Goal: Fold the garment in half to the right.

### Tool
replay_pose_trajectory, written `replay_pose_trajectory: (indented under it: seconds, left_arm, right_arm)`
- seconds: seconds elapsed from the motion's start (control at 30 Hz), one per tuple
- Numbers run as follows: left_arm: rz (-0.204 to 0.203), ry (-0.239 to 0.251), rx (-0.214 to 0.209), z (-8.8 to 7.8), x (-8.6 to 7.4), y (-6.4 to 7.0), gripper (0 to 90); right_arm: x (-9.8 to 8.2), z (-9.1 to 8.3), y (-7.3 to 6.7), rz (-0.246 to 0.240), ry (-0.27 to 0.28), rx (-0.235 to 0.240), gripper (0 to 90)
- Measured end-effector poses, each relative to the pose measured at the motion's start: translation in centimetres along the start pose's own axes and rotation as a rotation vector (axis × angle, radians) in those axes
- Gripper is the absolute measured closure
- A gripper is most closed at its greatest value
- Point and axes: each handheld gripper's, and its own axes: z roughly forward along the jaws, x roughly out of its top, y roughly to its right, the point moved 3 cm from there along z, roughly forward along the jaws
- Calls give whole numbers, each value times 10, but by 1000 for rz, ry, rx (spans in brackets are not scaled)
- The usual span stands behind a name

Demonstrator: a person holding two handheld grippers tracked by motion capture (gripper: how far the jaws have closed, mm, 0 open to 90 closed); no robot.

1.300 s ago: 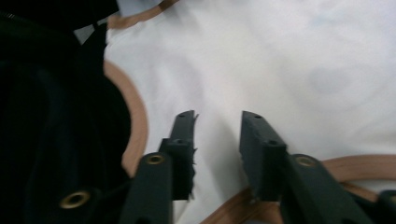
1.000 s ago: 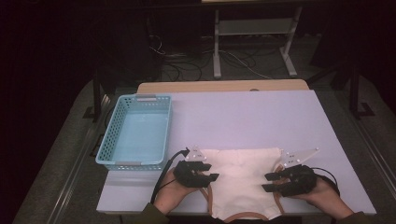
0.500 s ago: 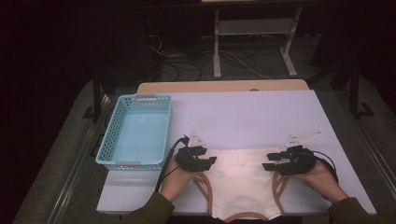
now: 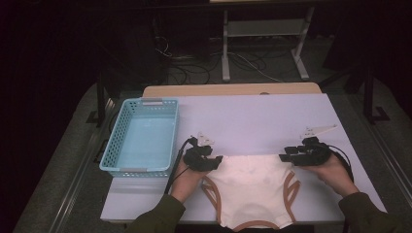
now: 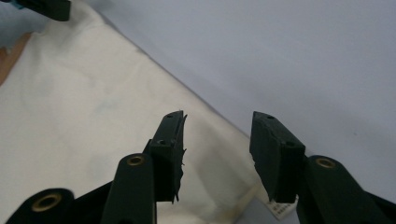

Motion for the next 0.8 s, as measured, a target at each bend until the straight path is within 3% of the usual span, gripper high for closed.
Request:
replay_pose_trajectory:
  seconds: [0.17,0.3,0.4,0.6,0.8]
  left_arm:
    - [-12,-9,16,4,-1,-4,511]
    - [-19,-28,31,6,-3,-7,527]
    - [-20,-37,41,7,-4,-8,540]
    - [-27,-48,54,9,-6,-11,550]
    - [-35,-51,74,11,-9,-14,555]
  right_arm:
    - [-3,6,15,30,-32,-43,569]
    - [-6,12,23,41,-57,-55,644]
    - [-8,16,23,27,-84,-49,703]
    - [-8,19,23,13,-86,-44,838]
    - [-8,19,22,-13,-89,-47,864]
